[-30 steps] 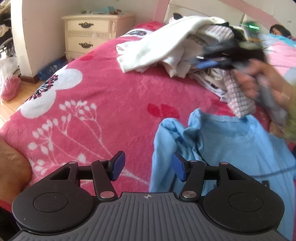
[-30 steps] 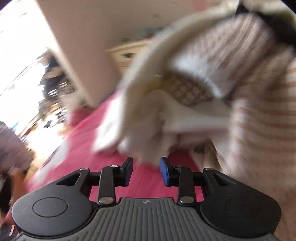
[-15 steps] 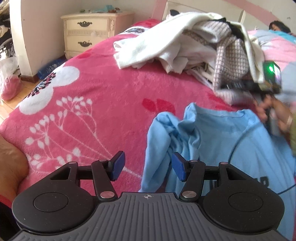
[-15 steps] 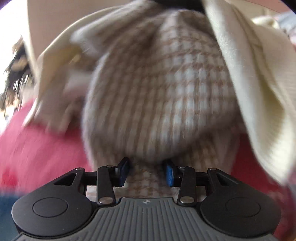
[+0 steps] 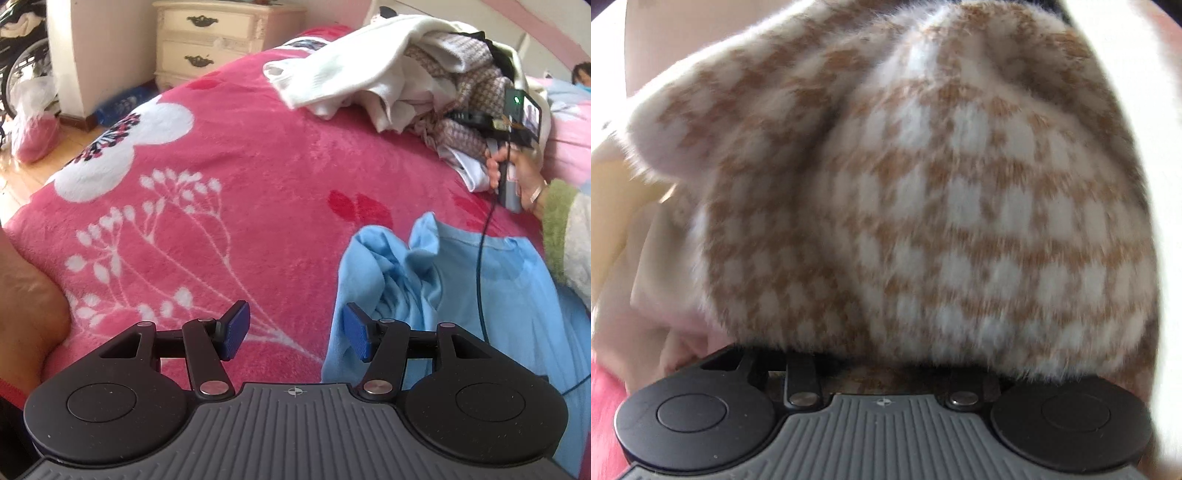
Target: Fold clothes
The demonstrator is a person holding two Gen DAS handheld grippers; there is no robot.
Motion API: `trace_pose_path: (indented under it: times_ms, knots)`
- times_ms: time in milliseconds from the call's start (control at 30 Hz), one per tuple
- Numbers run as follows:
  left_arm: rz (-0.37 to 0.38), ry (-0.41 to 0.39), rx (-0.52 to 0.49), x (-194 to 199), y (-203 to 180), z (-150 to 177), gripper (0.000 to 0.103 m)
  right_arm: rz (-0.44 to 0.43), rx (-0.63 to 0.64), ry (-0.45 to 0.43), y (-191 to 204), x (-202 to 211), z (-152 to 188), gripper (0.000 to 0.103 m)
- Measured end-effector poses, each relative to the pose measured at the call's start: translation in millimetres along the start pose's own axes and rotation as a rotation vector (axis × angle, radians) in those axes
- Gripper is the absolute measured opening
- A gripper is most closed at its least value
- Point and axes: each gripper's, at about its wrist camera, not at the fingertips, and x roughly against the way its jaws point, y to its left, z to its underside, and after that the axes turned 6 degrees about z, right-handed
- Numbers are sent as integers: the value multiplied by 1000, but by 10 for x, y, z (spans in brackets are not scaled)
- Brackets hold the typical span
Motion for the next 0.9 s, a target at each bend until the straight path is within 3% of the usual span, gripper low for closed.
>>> trace_pose_path:
  times_ms: [167,300,433,567,700,800,900]
  knots:
    - [-27,3,-7,-54,1,-41,56,68,-87,18,170,-409,-253,39]
    - [-50,-24,-66,-26,-73,-57,56,81,-21,108,286,-245,-176,41]
    - [-26,-78,-110,103,-168,-27,56,8,36,160,198,475,-20,51]
    - [30,-126,-152,226,-260,30,56,-161,-74,198,-113,1506,158,58]
    - [64,-172,-206,274,-349,89,56,-290,-96,336,-308,1946,60,60]
    - [104,-204,-181,253,-356,66,56,-304,5,365,-512,2049,217,60]
    - [154,-213,-133,147,-324,-82,56,-286,39,361,-713,2452,346,61]
